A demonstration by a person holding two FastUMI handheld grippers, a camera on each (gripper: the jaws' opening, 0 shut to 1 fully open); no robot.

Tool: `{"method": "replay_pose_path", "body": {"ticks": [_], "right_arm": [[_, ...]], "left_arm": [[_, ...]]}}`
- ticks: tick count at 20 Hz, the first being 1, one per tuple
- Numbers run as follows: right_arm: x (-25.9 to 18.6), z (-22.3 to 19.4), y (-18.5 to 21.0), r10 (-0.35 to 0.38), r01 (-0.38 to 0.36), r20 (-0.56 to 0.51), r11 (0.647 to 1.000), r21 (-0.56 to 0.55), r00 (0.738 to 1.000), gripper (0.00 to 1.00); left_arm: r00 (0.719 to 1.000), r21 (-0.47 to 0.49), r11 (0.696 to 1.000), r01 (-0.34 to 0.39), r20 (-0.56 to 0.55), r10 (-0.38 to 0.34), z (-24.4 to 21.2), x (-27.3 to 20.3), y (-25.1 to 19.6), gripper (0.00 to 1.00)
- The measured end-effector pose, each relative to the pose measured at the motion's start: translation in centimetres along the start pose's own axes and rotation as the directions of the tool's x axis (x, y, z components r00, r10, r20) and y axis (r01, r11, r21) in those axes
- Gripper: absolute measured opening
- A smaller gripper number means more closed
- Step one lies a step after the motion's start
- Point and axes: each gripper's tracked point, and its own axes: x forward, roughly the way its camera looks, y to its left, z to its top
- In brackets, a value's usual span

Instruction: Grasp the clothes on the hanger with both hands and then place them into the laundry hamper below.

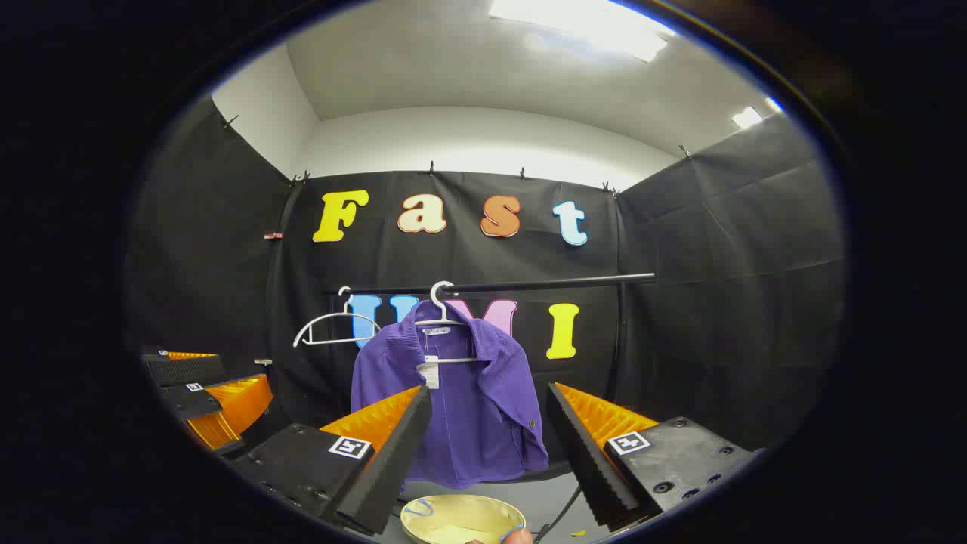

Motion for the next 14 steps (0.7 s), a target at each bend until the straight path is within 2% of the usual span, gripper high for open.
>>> {"method": "replay_pose_path", "body": {"ticks": [3,4,5,14], "right_arm": [[-0.24,-0.1,0.16,-0.004,0.004,0.001,1.0,-0.016,1.0,0.97],[-0.25,-0.26,0.24,-0.007,0.006,-0.003,1.0,-0.019,1.0,1.0],[-0.3,-0.43,0.34,-0.007,0.007,-0.008,1.0,-0.019,1.0,0.97],[-0.44,-0.45,0.42,-0.022,0.022,0.0,0.999,-0.025,1.0,0.98]], "left_arm": [[1.0,0.005,1.0,-0.009,0.005,0.009,-0.22,-0.11,0.31,0.97],[1.0,0.006,1.0,-0.01,0.004,0.01,-0.4,-0.16,0.33,0.97],[1.0,0.005,1.0,-0.008,0.002,0.008,-0.41,-0.2,0.33,0.97],[1.0,0.0,1.0,-0.007,0.005,0.007,-0.46,-0.26,0.68,0.96]]}}
